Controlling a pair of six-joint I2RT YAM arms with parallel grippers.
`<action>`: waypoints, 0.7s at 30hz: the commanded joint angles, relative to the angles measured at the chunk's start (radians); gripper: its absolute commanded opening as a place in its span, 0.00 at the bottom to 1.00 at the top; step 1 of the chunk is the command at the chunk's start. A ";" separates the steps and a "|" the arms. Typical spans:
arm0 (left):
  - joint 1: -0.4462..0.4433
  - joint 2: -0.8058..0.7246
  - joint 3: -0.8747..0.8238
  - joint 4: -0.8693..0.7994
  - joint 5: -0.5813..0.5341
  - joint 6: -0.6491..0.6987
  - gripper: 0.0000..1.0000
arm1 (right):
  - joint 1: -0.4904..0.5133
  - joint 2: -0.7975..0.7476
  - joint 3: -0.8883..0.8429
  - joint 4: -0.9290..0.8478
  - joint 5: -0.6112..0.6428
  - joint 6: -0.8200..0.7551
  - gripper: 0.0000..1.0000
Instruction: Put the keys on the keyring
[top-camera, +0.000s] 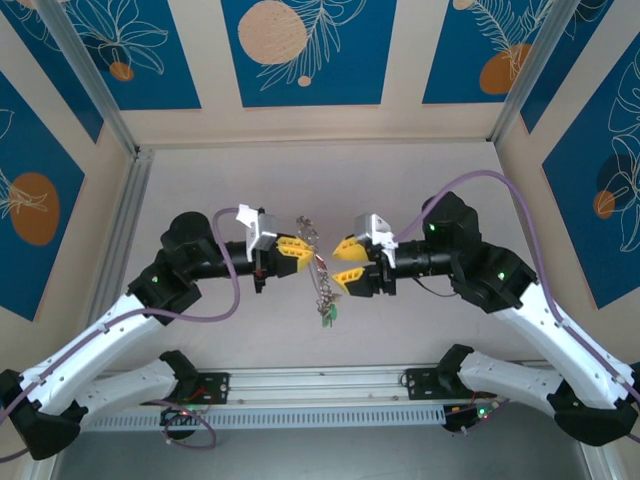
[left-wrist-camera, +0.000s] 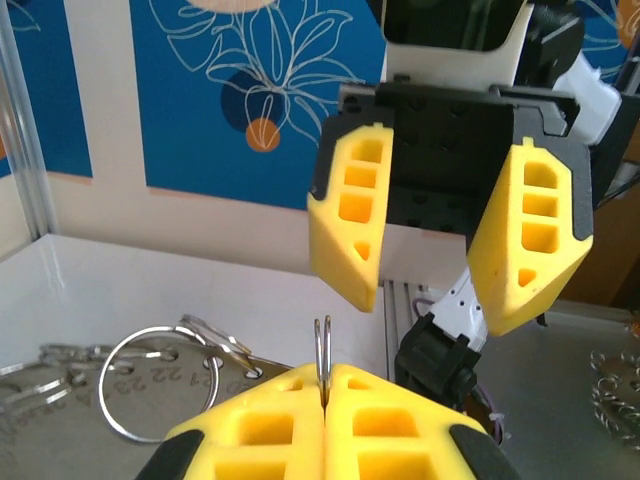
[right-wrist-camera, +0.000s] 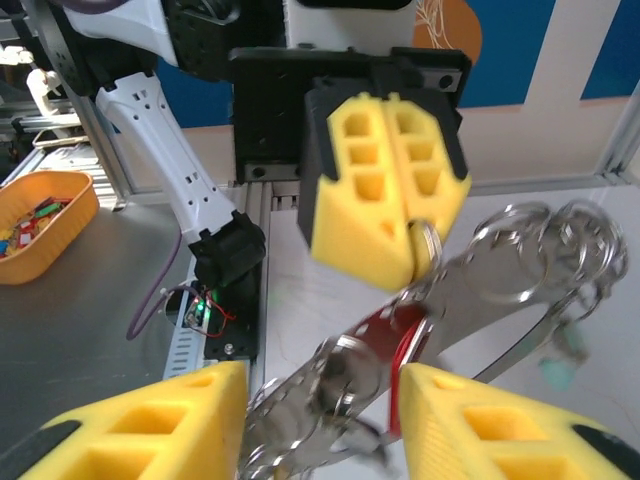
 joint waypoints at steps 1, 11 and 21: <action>0.028 -0.030 -0.001 0.158 0.112 -0.062 0.00 | -0.003 -0.034 -0.043 0.045 -0.031 0.029 0.48; 0.054 -0.013 -0.008 0.242 0.232 -0.133 0.00 | -0.050 -0.023 -0.121 0.204 -0.084 0.094 0.48; 0.065 0.007 -0.013 0.275 0.276 -0.168 0.00 | -0.049 0.025 -0.155 0.324 -0.213 0.115 0.43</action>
